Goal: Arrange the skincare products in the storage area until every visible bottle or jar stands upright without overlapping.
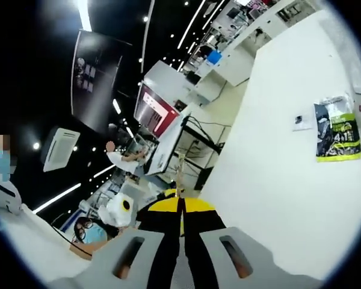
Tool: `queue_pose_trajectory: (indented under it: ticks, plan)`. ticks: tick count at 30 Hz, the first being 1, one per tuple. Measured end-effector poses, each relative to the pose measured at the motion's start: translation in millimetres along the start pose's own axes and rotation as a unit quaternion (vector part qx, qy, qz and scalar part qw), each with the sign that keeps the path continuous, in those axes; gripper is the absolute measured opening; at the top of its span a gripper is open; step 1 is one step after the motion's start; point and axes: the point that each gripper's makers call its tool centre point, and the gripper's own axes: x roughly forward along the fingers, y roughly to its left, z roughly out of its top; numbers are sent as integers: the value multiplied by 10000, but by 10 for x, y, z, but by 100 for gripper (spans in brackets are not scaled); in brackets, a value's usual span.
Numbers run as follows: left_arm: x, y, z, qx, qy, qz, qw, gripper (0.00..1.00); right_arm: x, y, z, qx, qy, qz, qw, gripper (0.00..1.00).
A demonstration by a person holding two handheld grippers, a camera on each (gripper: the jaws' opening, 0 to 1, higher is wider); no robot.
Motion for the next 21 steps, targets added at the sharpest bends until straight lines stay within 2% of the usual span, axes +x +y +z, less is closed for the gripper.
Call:
queue_pose_trajectory:
  ticks: [1,2,3,4,5,6,7,8,9,10,11,16,21]
  plan:
    - [45,-20,-52,-114,16,9,9999,58,21,-49,72,-17,12,-42,10000,0]
    - [108,-46,-204,-321,278,23,9991,57,32,-106,119,-52,17,-132,9999,0]
    - [88,-13,-366,-102,900,-64,9959,56,48,-179,159,-142,56,-297,9994,0]
    - [49,193,-410,7,1074,396,9934,52,60,-211,180,-168,81,-352,9992,0]
    - [43,298,-405,110,1019,589,9930,49,78,-236,198,-175,91,-361,9992,0]
    - [65,296,-378,-72,842,542,9949,46,94,-269,210,-164,114,-399,9990,0]
    - [78,227,-404,-531,812,379,9946,46,111,-359,218,-100,182,-532,9984,0]
    - [89,163,-437,-684,935,234,9930,46,131,-448,236,-73,208,-627,9978,0]
    - [100,150,-439,-469,971,209,9939,46,146,-501,243,-55,232,-693,9973,0]
    - [101,162,-449,-84,1063,234,9940,44,155,-563,234,-1,294,-796,9964,0]
    - [105,178,-472,254,1192,277,9922,43,170,-666,235,80,363,-940,9949,0]
    - [88,163,-502,95,1215,202,9923,33,240,-1051,273,320,535,-1412,9880,0]
    - [77,172,-538,179,1323,223,9908,27,336,-1298,257,344,804,-1713,9813,0]
